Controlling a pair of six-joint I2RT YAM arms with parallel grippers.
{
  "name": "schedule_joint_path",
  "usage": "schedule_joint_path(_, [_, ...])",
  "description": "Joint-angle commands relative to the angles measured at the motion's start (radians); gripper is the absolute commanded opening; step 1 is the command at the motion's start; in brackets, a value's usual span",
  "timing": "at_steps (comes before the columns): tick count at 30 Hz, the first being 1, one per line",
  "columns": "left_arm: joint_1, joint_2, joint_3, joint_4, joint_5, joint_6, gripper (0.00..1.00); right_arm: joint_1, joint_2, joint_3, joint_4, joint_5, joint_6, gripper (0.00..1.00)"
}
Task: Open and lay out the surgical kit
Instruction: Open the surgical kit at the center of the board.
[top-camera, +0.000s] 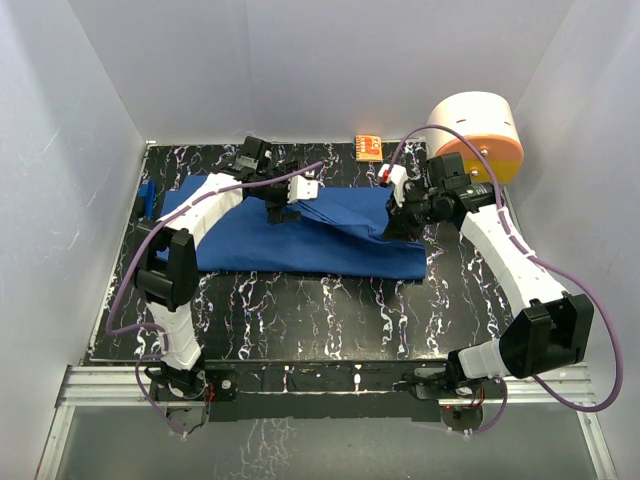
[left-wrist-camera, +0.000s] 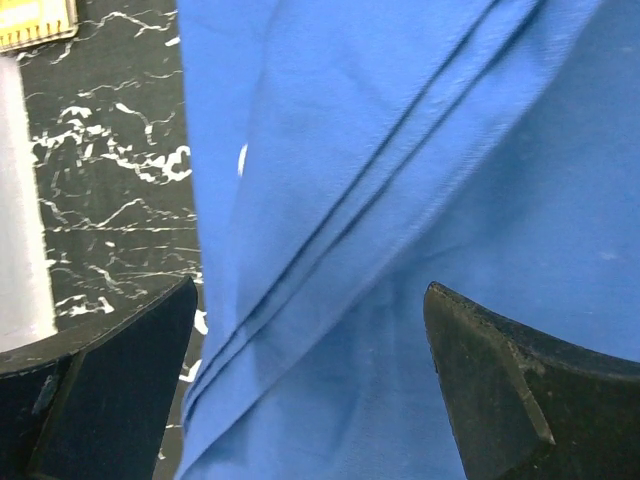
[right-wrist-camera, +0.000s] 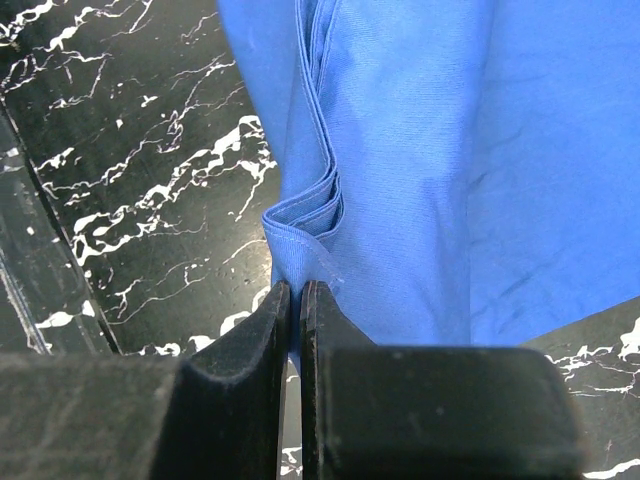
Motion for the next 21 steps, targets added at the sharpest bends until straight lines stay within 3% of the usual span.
schedule_joint_path(1, [-0.005, 0.008, 0.03, 0.091, -0.048, 0.0, 0.95, -0.007, -0.022, 0.065, -0.113, -0.032, -0.016, 0.0])
schedule_joint_path(9, [-0.005, 0.01, 0.02, 0.103, -0.043, -0.014, 0.88, -0.006, -0.059, 0.084, -0.184, -0.069, -0.053, 0.0])
schedule_joint_path(21, [-0.005, -0.005, 0.063, -0.106, 0.076, 0.048, 0.68, -0.007, -0.107, 0.112, -0.269, -0.12, -0.095, 0.0])
